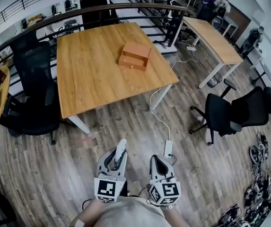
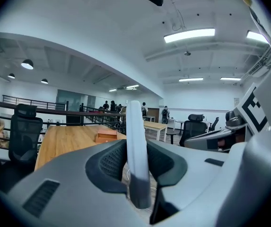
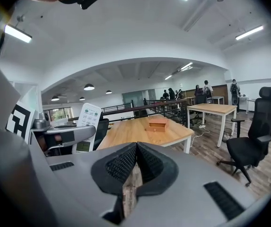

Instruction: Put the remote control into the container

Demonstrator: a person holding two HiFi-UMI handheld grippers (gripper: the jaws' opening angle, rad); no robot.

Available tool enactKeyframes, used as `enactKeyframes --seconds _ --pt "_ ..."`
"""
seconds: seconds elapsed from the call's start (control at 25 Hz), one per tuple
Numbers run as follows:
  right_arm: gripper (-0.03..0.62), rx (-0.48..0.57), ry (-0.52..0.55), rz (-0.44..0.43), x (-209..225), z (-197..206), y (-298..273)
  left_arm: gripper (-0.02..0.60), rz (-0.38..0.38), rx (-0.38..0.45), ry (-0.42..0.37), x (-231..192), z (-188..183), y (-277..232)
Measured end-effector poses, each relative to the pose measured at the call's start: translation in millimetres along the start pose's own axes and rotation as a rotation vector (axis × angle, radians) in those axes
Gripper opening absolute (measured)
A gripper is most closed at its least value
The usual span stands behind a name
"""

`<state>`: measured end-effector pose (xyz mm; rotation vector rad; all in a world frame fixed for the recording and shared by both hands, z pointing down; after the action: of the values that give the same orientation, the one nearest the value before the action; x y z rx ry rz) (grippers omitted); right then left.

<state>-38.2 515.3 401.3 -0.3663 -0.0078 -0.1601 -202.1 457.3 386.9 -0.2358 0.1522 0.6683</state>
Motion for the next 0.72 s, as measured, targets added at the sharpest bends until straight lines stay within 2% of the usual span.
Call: enactKeyframes --seconds 0.24,0.36,0.56,0.72 --pt "0.015 0.022 -0.015 0.014 8 -29 -49 0.112 0.035 -0.032 -0.034 -30 -21 -43" --pt "0.015 0.026 -0.010 0.020 13 -37 -62 0.112 0.036 0.019 -0.029 -36 -31 -58" --pt "0.015 0.030 -0.006 0.009 16 -42 -76 0.112 0.041 0.054 -0.020 -42 -34 -66" --pt "0.015 0.032 -0.012 -0.016 19 -44 -90 0.112 0.015 0.000 -0.038 -46 -34 -74"
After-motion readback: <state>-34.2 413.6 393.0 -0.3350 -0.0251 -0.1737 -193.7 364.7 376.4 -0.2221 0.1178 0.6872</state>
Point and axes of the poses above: the fingertips, and each gripper's own axes: y backward along the fingers, x to its right, z out of its underside, the point moved 6 cm from there along y, backward along the fingers, and after that the axes turned 8 degrees about y, right-handed, at the moved point
